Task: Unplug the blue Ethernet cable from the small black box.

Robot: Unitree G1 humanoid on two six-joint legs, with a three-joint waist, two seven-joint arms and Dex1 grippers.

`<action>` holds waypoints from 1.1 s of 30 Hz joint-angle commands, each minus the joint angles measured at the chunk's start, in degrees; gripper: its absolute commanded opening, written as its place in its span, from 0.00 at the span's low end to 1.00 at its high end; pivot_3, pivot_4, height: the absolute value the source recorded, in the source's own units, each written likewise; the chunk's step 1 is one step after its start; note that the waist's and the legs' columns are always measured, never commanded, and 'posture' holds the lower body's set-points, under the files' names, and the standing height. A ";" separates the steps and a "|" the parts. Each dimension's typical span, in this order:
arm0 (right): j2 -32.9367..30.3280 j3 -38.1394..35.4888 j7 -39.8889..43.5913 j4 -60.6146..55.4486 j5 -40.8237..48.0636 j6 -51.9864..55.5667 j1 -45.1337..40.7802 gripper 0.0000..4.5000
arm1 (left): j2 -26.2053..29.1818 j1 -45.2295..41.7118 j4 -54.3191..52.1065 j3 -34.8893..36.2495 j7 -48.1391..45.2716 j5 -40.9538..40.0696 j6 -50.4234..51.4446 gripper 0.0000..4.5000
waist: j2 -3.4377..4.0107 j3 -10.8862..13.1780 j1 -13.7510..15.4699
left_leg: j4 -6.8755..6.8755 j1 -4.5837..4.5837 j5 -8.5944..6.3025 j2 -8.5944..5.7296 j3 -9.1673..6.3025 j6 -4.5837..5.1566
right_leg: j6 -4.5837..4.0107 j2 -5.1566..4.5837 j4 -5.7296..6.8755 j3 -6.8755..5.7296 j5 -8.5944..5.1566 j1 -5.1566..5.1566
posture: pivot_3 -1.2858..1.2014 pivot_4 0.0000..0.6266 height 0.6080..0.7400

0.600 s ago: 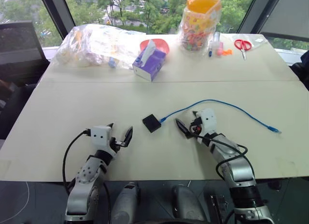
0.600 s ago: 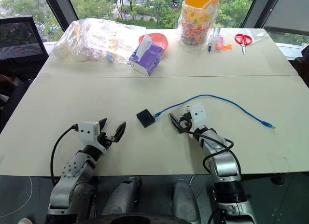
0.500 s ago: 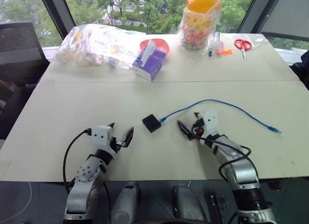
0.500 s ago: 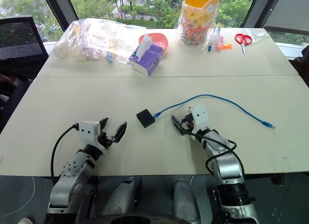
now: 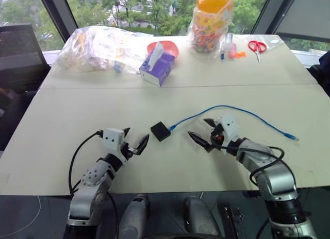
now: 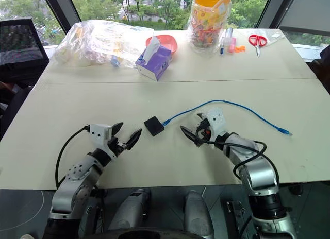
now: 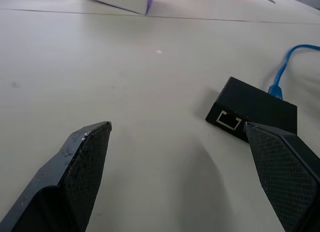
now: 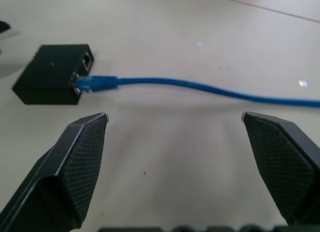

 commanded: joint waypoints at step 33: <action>8.93 36.07 41.04 79.81 -34.65 -48.22 -65.61 1.00 | 16.85 -2.22 -12.08 9.75 -7.64 -12.43 12.24 0.99 | 0.09 0.52 -1.30 | -0.08 0.04 0.18 0.01 -0.02 -0.27 | 0.28 0.10 0.73 0.05 0.04 -0.39 | 0.52 0.24 0.90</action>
